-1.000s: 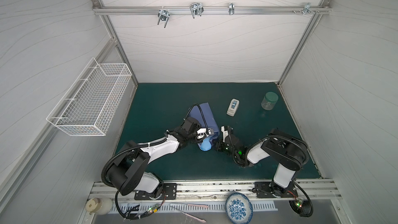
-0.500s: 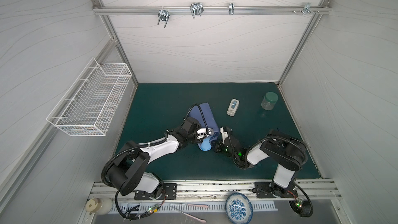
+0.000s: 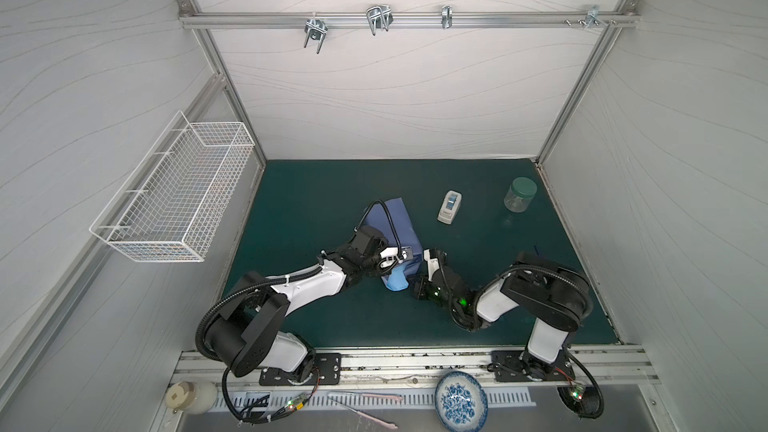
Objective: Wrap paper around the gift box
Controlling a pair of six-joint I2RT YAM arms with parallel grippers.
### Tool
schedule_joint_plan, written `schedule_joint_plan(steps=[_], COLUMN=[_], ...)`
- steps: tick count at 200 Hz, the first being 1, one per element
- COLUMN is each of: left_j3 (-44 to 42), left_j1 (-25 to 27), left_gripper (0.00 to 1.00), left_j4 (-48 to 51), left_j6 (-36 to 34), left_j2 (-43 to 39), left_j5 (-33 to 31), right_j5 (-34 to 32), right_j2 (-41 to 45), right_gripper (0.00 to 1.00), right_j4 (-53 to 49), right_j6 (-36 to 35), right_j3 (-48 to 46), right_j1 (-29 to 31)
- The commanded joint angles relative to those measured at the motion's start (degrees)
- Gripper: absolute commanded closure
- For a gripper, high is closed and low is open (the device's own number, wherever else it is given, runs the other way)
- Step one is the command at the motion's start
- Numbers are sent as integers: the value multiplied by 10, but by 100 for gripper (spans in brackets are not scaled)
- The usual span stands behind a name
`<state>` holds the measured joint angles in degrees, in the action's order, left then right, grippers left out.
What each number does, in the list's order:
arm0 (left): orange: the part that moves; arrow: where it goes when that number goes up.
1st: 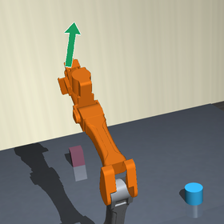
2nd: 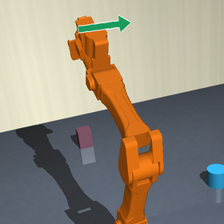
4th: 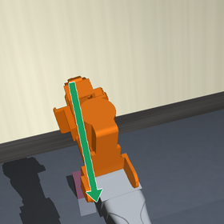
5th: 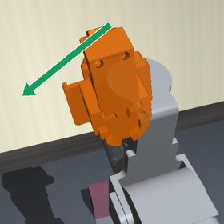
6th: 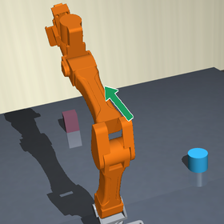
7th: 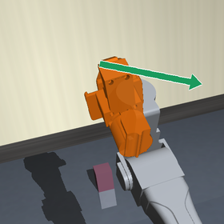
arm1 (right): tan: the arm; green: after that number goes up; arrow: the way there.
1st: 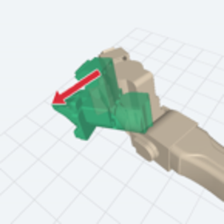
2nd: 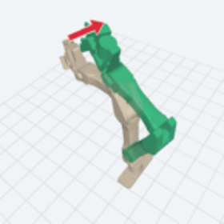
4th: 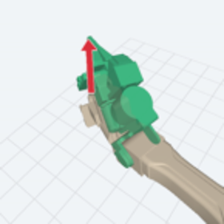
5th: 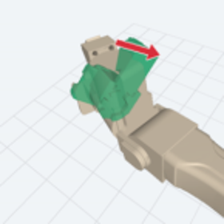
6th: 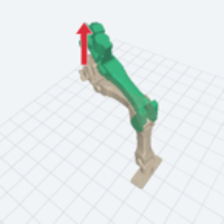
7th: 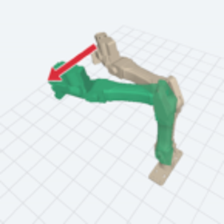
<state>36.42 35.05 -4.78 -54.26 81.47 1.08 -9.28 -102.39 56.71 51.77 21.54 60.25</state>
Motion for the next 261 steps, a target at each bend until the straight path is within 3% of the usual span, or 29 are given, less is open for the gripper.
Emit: schedule_joint_plan(steps=[1,86,164,189,261], left_j3=[2,2,2,2,4], left_j1=[0,0,-1,-1,-2], left_gripper=[33,34,34,34,34], left_j4=[61,60,61,61,64], left_j6=[4,4,3,4,5], left_j2=[10,10,11,9,12], left_j5=[-3,-5,-4,-3,-4], right_j5=[-12,-12,79,113,130], right_j2=[-8,28,240,213,67], right_gripper=[92,92,90,90,91], right_j4=[-38,-36,-199,-187,-89], right_j6=[17,-5,-89,-96,-71], right_j3=[-23,-32,-50,-33,29], right_j1=[21,34,-81,-114,-96])
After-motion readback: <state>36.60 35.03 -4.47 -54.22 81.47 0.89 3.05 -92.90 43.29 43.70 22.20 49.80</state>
